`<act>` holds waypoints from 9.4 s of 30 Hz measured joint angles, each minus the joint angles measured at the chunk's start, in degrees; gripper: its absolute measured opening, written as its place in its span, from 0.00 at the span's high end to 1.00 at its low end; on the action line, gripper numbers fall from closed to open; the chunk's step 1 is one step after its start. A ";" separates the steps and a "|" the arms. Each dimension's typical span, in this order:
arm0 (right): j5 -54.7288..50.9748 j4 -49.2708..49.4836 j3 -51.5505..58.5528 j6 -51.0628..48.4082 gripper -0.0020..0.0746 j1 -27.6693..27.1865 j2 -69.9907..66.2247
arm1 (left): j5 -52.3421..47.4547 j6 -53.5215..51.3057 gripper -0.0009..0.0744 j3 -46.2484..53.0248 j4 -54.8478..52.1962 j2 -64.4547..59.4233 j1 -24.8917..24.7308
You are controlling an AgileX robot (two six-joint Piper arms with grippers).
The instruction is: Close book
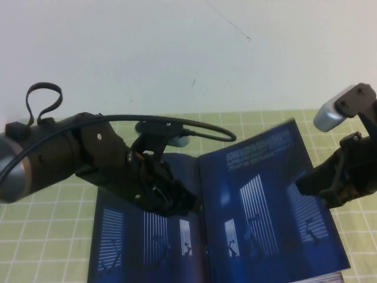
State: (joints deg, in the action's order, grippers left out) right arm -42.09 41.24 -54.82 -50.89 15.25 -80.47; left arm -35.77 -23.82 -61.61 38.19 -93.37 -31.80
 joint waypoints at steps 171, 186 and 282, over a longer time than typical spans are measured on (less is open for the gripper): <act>-6.57 -29.34 1.63 19.45 0.98 -2.33 22.66 | -7.59 4.53 0.99 -0.60 -18.59 14.60 13.05; 9.18 -30.70 33.68 25.23 0.98 -2.33 52.99 | 13.59 14.83 0.99 30.44 -34.10 54.01 13.05; 3.92 -29.29 34.97 25.73 0.98 -2.33 61.35 | 16.96 25.89 0.99 62.52 -37.73 94.05 24.96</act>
State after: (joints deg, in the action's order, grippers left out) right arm -38.17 11.94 -19.85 -25.16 12.92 -19.12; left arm -18.81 2.07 0.91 0.46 0.69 -6.84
